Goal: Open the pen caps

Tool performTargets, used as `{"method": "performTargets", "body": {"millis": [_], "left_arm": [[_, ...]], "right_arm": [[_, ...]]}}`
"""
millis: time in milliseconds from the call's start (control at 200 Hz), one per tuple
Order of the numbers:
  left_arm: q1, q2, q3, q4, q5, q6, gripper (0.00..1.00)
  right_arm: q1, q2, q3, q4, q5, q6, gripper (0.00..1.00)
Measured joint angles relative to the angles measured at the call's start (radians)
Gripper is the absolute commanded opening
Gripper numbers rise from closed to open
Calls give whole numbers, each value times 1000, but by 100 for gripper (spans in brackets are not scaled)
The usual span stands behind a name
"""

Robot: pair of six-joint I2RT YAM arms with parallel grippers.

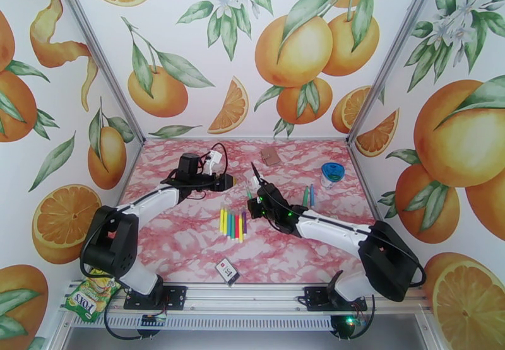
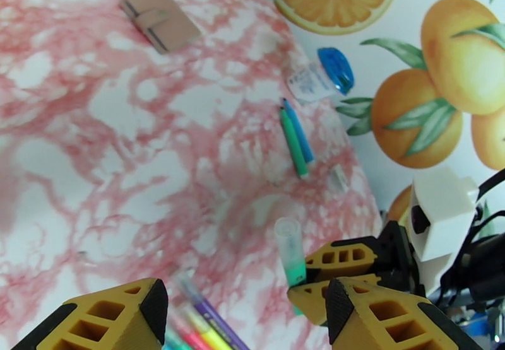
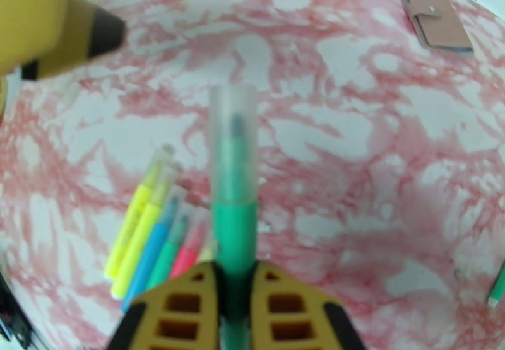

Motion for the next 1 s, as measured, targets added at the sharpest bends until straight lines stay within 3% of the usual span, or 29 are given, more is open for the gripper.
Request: {"method": "performTargets", "body": {"millis": [505, 996], "left_arm": [[-76, 66, 64, 42, 66, -30, 62], [-108, 97, 93, 51, 90, -50, 42]], "right_arm": [[0, -14, -1, 56, -56, -37, 13], [0, -43, -1, 74, -61, -56, 13]]}}
